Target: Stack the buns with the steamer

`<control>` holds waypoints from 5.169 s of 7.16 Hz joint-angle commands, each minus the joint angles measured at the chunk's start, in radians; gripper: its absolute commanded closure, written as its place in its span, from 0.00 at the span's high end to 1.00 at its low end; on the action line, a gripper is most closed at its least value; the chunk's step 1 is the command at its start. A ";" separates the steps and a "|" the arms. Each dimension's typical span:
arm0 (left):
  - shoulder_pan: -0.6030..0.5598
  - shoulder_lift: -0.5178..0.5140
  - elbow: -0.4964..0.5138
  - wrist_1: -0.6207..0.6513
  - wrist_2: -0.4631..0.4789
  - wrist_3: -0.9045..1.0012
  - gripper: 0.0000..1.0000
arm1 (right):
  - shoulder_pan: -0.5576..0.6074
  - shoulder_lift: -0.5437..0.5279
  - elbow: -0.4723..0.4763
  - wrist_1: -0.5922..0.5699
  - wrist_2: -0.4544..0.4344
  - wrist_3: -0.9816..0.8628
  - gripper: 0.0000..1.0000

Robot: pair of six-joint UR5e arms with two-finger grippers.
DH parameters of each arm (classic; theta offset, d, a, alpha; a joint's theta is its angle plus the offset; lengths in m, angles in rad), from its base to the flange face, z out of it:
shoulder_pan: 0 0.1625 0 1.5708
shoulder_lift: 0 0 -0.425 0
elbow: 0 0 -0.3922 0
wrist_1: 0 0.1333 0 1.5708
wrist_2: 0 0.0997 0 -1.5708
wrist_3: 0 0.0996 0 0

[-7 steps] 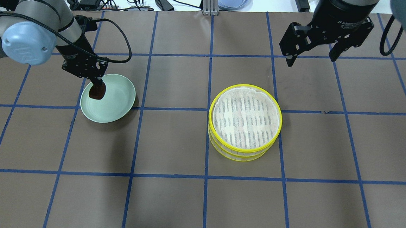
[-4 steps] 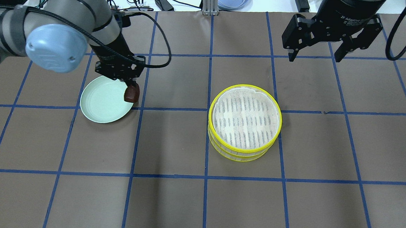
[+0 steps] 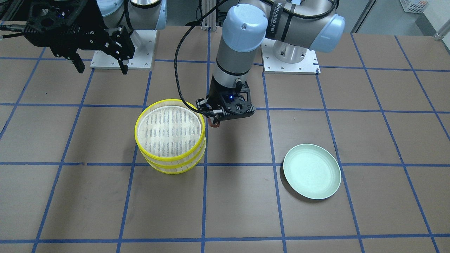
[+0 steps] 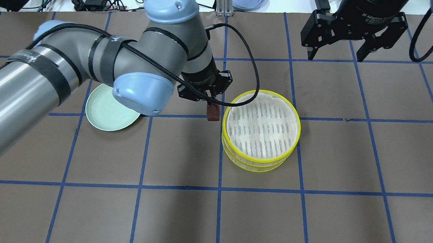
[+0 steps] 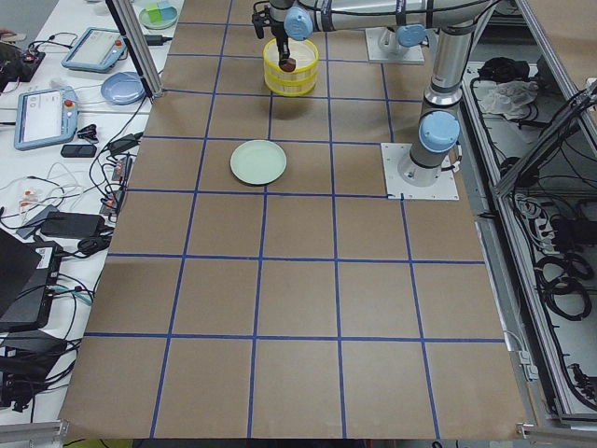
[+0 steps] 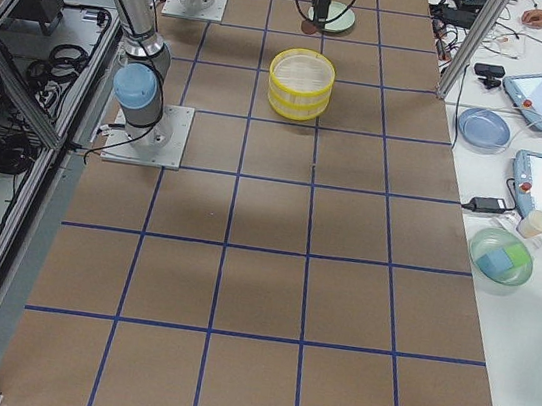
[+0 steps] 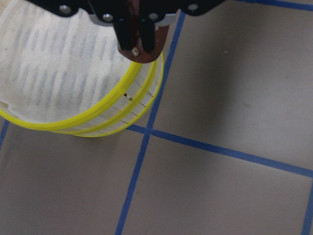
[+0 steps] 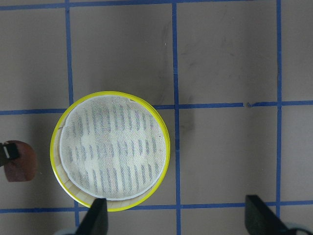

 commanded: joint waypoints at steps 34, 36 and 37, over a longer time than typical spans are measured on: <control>0.361 0.248 0.212 -0.424 0.129 0.579 1.00 | -0.002 -0.002 0.008 -0.003 -0.014 0.092 1.00; 0.357 0.211 0.260 -0.453 0.143 0.574 1.00 | -0.002 -0.002 0.008 -0.001 -0.014 0.092 1.00; 0.352 0.208 0.248 -0.449 0.132 0.545 1.00 | -0.002 -0.002 0.008 -0.001 -0.014 0.092 1.00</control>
